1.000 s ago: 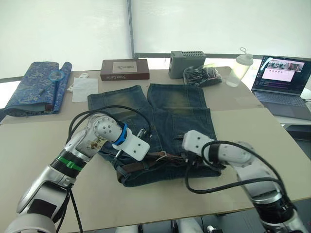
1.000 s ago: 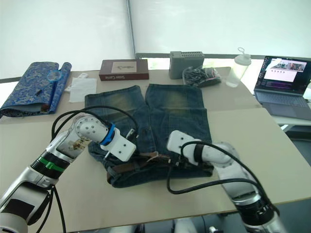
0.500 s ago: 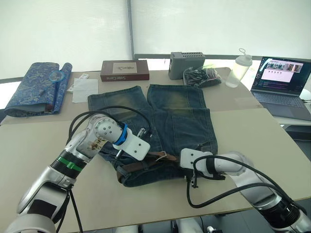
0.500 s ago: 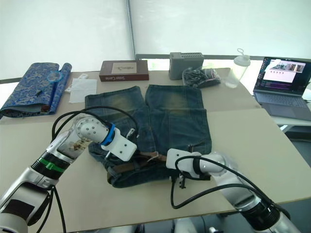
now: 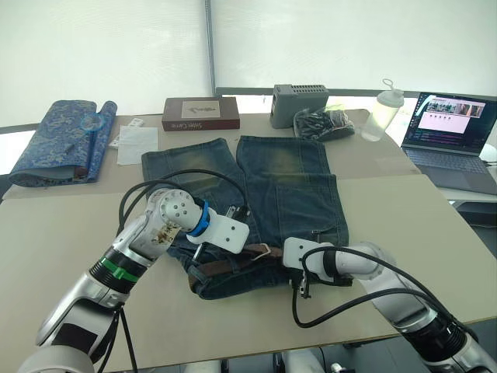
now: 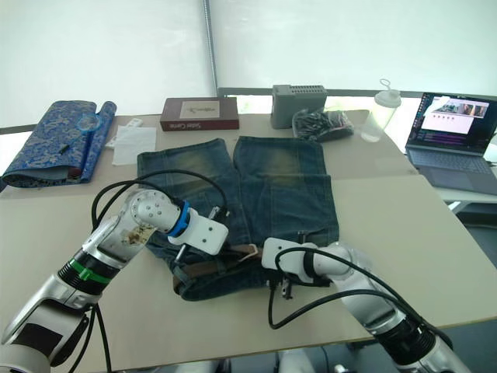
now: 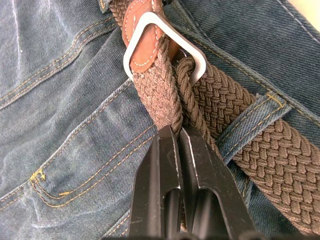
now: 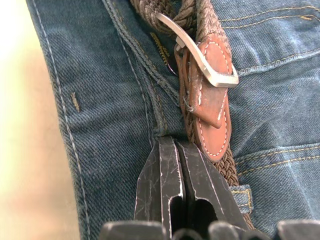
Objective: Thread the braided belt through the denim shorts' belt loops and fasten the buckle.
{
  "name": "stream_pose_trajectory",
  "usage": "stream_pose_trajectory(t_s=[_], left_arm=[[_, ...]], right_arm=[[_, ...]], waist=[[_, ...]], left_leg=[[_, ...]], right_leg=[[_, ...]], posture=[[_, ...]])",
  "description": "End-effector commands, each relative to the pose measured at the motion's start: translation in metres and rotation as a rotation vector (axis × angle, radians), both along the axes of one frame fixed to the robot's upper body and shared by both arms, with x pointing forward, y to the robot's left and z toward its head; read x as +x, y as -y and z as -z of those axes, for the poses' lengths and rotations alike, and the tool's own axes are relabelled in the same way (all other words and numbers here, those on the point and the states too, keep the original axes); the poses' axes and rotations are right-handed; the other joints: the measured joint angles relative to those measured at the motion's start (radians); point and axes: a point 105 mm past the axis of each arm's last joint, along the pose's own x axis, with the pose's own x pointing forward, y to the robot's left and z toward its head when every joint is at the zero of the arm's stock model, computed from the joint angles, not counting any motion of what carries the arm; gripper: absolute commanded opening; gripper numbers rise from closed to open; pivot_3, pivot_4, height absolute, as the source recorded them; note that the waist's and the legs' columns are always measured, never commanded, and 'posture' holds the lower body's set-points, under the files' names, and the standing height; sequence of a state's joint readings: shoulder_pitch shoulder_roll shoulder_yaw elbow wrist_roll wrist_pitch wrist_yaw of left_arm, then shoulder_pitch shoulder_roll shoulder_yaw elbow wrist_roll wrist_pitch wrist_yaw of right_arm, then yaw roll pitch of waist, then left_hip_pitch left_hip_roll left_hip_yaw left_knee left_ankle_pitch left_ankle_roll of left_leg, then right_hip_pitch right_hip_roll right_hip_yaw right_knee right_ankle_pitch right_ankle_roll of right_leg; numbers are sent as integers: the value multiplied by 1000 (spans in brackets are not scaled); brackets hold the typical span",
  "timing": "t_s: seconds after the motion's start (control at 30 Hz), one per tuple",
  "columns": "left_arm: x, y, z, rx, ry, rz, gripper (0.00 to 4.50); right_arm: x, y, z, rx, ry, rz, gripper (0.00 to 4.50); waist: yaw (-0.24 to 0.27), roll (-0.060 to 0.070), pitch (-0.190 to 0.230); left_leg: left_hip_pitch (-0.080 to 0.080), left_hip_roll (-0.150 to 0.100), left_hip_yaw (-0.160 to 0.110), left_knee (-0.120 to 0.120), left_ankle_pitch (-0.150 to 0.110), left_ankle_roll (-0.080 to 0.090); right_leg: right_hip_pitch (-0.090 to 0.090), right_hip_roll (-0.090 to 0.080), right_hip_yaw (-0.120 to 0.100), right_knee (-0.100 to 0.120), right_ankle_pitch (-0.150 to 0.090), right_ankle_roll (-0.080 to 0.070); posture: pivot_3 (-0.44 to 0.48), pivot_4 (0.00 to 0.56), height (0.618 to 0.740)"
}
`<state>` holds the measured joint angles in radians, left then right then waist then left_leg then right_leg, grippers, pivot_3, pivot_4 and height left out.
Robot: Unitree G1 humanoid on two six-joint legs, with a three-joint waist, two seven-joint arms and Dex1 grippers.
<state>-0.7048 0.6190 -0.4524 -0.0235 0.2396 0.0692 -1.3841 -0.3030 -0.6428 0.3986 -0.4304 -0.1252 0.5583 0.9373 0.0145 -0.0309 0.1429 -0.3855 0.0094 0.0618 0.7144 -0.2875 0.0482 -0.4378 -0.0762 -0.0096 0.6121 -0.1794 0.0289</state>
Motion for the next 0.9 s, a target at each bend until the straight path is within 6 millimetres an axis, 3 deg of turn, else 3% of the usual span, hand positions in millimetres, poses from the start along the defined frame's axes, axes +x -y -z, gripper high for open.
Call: stream_pose_trajectory(t_s=[0.03, 0.2, 0.9], left_arm=[[-12, 15, 3, -40, -11, 68, 0], [-10, 15, 5, -41, -1, 62, 0], [-9, 18, 3, -52, 16, 68, 0]], right_arm=[[-23, -10, -38, 164, -26, -85, 866], [-13, 2, -55, 155, 136, -21, 2562], [4, 18, -40, -15, 261, -31, 2562]], waist=[[2, 0, 0], [4, 0, 0], [3, 0, 0]], left_leg=[[0, 0, 0, 0, 0, 0], [-1, -1, -1, 0, 0, 1], [-2, -2, -1, 0, -1, 1]], right_leg=[[0, 0, 0, 0, 0, -1], [0, -1, 0, -1, 0, 0], [-1, -1, 1, -1, -1, 1]], posture=[[0, 150, 740], [0, 150, 740], [0, 150, 740]])
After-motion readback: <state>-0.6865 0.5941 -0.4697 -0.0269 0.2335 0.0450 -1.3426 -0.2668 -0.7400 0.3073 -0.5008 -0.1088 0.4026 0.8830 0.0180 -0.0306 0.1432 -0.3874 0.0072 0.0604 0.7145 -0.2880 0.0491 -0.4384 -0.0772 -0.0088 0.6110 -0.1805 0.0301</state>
